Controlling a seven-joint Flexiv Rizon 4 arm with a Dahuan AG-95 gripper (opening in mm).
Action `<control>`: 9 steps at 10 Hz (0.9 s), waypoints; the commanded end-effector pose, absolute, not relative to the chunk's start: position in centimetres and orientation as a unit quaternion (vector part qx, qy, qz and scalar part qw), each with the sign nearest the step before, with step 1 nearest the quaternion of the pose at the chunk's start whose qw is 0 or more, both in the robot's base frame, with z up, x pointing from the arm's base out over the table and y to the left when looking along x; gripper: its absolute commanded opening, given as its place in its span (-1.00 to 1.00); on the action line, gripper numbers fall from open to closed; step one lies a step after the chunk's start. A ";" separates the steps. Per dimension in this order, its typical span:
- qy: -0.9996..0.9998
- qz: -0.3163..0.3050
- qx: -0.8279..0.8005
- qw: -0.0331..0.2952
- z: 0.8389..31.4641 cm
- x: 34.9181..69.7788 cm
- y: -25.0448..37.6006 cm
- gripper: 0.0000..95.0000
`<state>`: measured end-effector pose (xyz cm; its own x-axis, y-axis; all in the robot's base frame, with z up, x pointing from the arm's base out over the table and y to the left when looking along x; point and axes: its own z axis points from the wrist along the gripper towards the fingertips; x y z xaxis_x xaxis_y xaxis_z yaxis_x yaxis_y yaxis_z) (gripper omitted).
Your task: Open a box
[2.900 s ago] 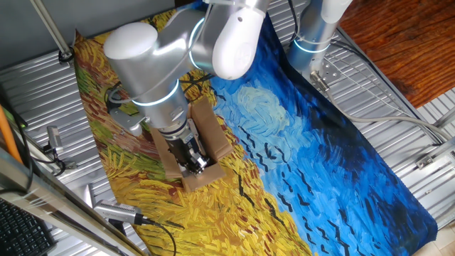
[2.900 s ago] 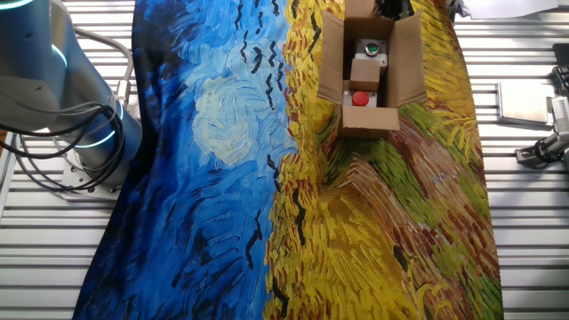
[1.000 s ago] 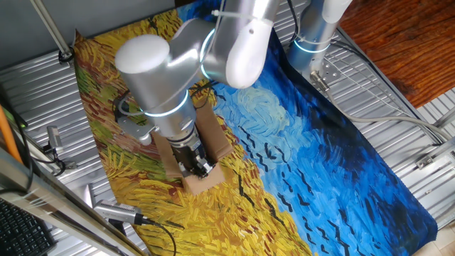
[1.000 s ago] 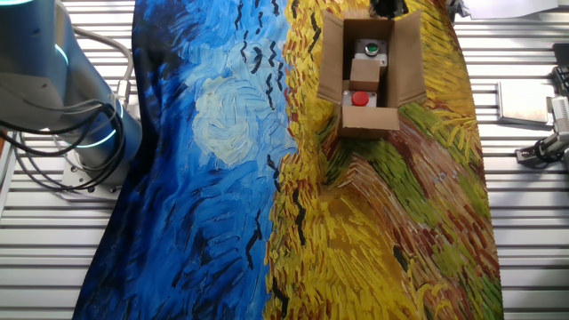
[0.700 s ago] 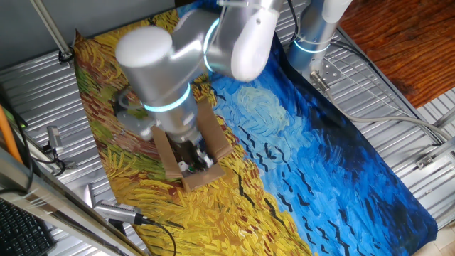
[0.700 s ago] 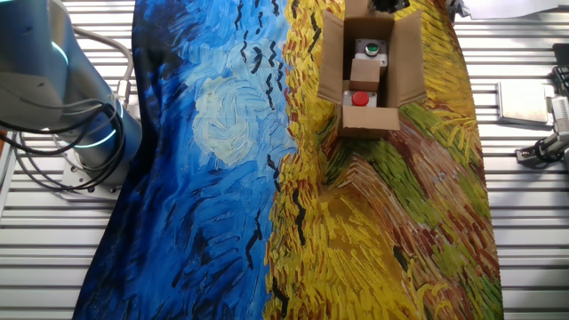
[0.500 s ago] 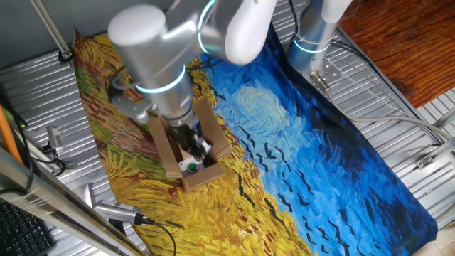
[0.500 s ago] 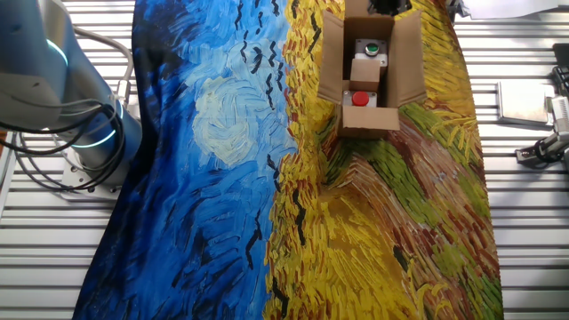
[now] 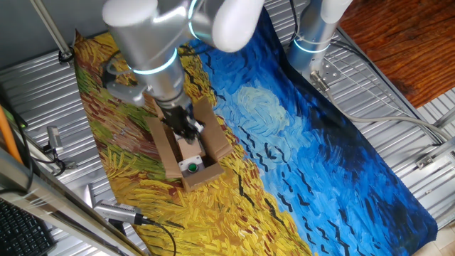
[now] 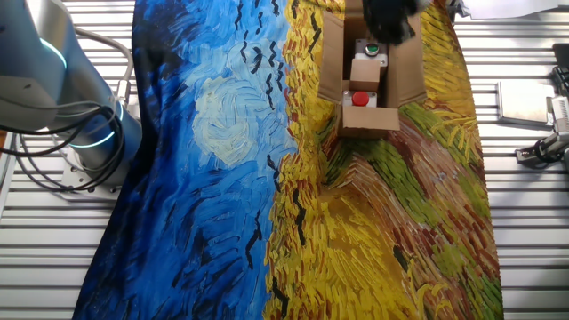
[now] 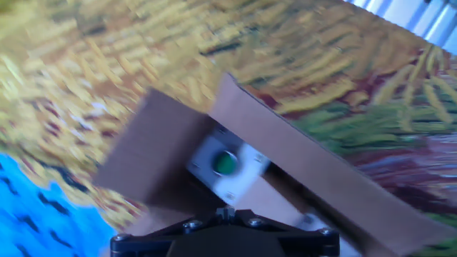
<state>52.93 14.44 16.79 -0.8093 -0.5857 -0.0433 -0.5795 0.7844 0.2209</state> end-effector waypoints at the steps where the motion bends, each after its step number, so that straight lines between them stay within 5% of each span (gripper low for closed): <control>1: -0.925 -0.105 0.365 0.008 16.3 53.0 11.2 -1.00; 9: -0.955 -0.083 0.286 0.015 16.7 53.0 10.8 -1.00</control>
